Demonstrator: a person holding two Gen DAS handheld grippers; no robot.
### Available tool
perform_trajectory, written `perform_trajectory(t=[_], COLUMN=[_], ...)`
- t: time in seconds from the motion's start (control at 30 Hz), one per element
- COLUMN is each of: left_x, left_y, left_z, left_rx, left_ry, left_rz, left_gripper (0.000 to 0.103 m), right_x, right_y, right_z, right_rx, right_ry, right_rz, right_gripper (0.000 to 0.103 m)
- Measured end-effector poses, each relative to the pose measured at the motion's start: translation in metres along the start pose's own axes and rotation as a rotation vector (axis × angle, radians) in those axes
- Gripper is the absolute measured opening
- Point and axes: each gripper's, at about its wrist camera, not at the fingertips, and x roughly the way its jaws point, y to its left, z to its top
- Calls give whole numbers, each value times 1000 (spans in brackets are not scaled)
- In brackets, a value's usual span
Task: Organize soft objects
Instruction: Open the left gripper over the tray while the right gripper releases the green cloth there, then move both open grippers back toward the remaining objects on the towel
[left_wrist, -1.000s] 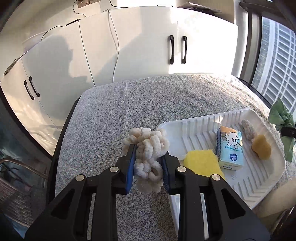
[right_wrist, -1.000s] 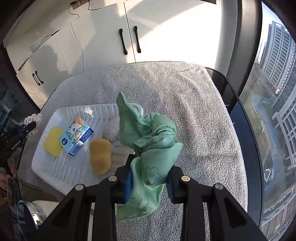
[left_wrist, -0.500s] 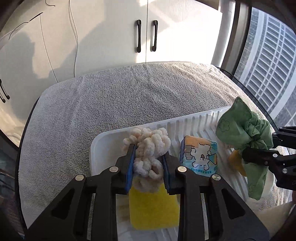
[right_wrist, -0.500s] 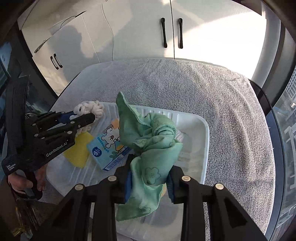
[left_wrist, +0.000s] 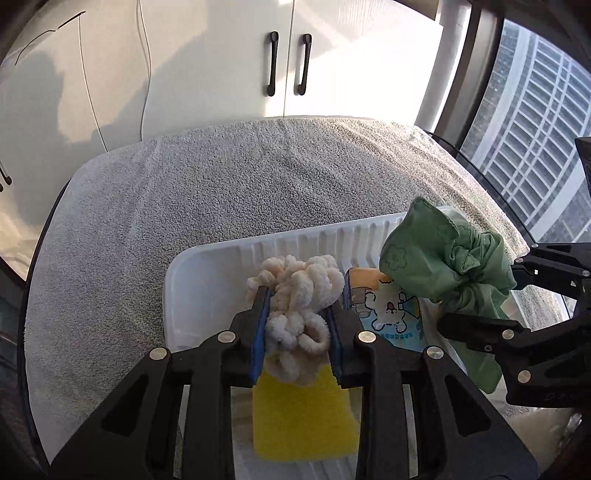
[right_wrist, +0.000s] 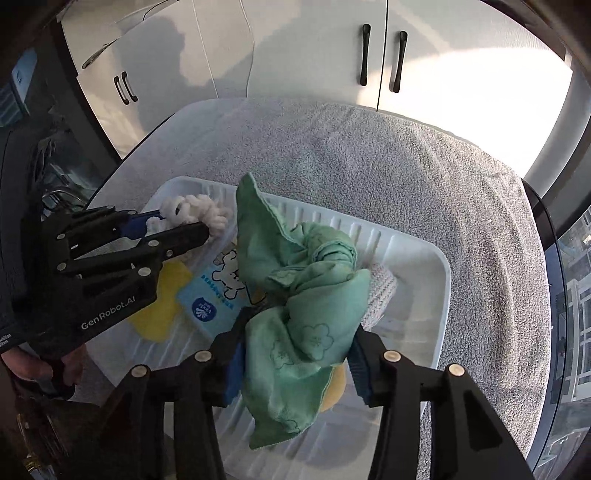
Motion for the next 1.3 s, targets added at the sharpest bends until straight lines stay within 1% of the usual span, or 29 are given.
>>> perform_trajectory(t=[0.07,0.1,0.17,0.2,0.23,0.3,0.33,0.43,0.5,0.6,0.7,0.73,0.83,0.9,1.1,1.17,1.23,1.3], left_x=[-2,-2,-3,-5,-7,-13,-16,-24,-29,-37,-43,-44,-53,-57,-71,-78,-85,-93], left_y=[0,0,1,1,2,2,1,-4,-8,-11,-11,-10,-3,2,22,30,36,41], left_z=[-1,-1,-1,-1,-2,-3,-3,-3,-4,-4,-6,-7,-12,-15,-34,-42,-51,-60], left_rx=[2,2,-5,-12,-18,-23,-24,-6,11,19,26,24,7,-3,-21,-38,-52,-64], left_ry=[1,6,14,9,0,-17,-25,-37,-49,-68,-73,-77,-101,-104,-106,-111,-121,-135], left_rz=[2,2,3,2,-2,-13,-14,1,16,26,32,40,60,76,145,161,169,182], left_gripper=[27,29,38,46,50,54,56,56,56,56,57,60,61,61,63,66,72,72], right_x=[-1,-2,-5,-6,-8,-12,-15,-22,-27,-35,-41,-43,-49,-52,-57,-61,-65,-68], right_y=[0,1,2,3,3,6,7,11,14,12,7,5,-5,-15,-50,-63,-77,-88], right_z=[-1,-1,-3,-4,-5,-8,-9,-13,-13,-15,-16,-17,-22,-29,-53,-63,-76,-88], right_rx=[-5,-13,-23,-26,-29,-41,-51,-77,-80,-66,-40,-27,34,85,215,253,292,329], right_ry=[2,0,-7,-9,-14,-26,-29,-48,-68,-89,-94,-103,-134,-146,-139,-142,-146,-143], right_rz=[2,5,11,17,24,27,23,1,-23,-27,-23,-24,-28,-28,-34,-44,-49,-48], right_gripper=[52,52,54,58,62,64,65,68,69,69,69,69,71,73,74,78,83,84])
